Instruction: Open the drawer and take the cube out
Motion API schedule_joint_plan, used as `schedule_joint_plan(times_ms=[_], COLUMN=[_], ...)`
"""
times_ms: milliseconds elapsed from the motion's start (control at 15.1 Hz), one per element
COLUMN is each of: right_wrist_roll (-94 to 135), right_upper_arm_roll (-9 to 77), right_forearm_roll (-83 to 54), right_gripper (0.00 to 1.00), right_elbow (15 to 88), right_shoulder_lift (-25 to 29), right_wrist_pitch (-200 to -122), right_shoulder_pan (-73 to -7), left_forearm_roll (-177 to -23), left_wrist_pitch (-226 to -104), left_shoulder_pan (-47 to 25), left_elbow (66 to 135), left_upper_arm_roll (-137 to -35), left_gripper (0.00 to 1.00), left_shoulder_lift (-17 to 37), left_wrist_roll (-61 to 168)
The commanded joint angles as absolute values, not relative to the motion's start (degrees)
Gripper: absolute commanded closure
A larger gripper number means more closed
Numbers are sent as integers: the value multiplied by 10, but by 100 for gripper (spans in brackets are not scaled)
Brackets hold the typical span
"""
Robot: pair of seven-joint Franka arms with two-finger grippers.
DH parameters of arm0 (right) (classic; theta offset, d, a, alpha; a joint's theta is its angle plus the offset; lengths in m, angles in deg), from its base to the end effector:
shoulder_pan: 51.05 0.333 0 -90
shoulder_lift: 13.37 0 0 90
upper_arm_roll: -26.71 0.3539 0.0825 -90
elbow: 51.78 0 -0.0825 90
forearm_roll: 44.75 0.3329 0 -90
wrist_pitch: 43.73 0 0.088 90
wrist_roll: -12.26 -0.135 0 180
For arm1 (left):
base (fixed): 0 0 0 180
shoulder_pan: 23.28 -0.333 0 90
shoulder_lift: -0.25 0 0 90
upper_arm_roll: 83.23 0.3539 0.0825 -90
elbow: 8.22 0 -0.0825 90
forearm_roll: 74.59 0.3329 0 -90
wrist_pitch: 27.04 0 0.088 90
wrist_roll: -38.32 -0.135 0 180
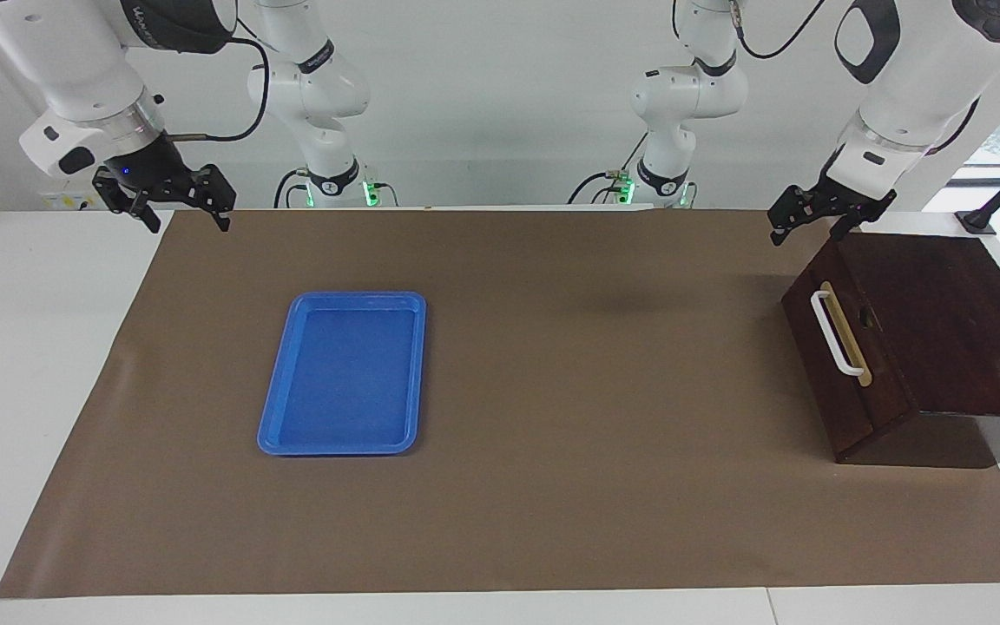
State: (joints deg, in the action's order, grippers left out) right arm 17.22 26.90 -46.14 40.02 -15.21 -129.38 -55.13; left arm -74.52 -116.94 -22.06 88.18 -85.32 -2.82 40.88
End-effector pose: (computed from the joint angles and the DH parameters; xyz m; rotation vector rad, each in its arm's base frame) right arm 0.4802 -0.0361 0.6309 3.1207 0.0277 -0.1200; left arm 0.4795 -0.0281 0.6138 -3.1339 0.0204 0.0935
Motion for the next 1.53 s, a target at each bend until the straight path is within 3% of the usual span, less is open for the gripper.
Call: schedule_joint_plan(times_ms=[0,398,597,1459], right_wrist_roll=[174,174,174,174], right_upper_arm_roll=[272,272,268,268], right_forearm_roll=[-461,-435,-430,-443], right_gripper=[0,0,0,0], right_elbow=[398,395,394,394], right_shoulder_lift=[-152,-151,-152,-153], right_wrist_pitch=[-1292,-1295,-1295,-1305], right_shoulder_pan=[-553,-561,-561,-557], left_forearm_roll=[-745,-744,-671,-474], left_wrist_pitch=[-1166,-1168,-1176,-1294], left_shoulder_pan=[-213,-207,-192,-141], left_elbow=[887,889,891,948], left_upper_arm_roll=[-849,-852,-856,-856], left_gripper=[0,0,0,0], left_shoulder_lift=[-38,-38,-37,60], left_wrist_roll=[414,420,412,545])
